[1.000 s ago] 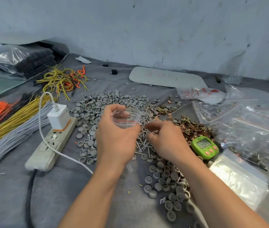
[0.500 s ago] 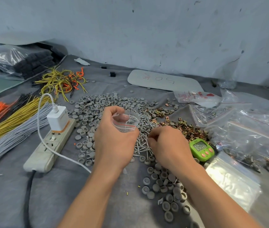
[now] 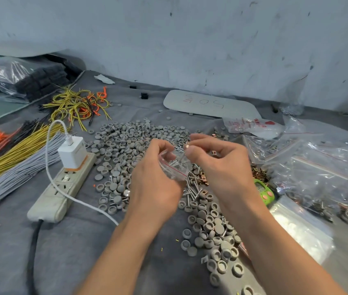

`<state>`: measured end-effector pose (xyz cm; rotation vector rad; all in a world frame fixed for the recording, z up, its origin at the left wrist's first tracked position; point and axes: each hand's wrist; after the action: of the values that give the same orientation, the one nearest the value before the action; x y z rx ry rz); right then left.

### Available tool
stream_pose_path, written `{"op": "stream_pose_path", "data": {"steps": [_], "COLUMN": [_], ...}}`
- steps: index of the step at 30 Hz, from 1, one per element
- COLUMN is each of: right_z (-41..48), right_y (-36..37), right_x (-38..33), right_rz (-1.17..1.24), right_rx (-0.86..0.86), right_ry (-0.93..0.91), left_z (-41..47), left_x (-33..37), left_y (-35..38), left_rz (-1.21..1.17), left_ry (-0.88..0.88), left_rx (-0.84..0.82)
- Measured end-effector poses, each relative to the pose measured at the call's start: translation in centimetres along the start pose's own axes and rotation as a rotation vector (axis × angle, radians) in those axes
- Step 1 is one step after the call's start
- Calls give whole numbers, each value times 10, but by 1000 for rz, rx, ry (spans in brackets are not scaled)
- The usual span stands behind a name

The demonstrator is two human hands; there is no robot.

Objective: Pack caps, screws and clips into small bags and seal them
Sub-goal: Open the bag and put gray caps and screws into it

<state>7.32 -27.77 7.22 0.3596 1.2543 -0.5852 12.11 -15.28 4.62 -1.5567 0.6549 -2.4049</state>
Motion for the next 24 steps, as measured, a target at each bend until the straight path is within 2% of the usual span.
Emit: {"op": "stream_pose_path", "data": {"steps": [6,11,13,18,21,24], "right_z": [-5,-4,-5,-9,-8,-7], "right_y": [19,24,27,27,24,22], "right_x": [4,2,2,-2,-4,-3], "right_rz": [-189,-414,-402,-144,-189,-254], "right_rx": [-264,-335,-358,-351,-391,-521], "right_ry": [105,120,89,7,33,139], "left_z": [-3,-3,-2,0,1,2], "left_x": [3,-1,-3,-6,-9,-12], "left_y": [-4,-10,-13,-19,-22,-24], "left_rz": [-80,-95,-87,-59,27,75], "left_ry": [72,89,114,169,215,279], "left_rx": [40,56,57,5,-20,16]}}
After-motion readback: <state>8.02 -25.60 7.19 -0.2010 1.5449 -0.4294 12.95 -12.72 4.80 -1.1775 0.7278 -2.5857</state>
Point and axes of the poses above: each hand's wrist, its own z-axis towards the middle knuckle, its own y-axis out of the palm, x = y × z, and after that the axes turned 1 degree about z, right-handed
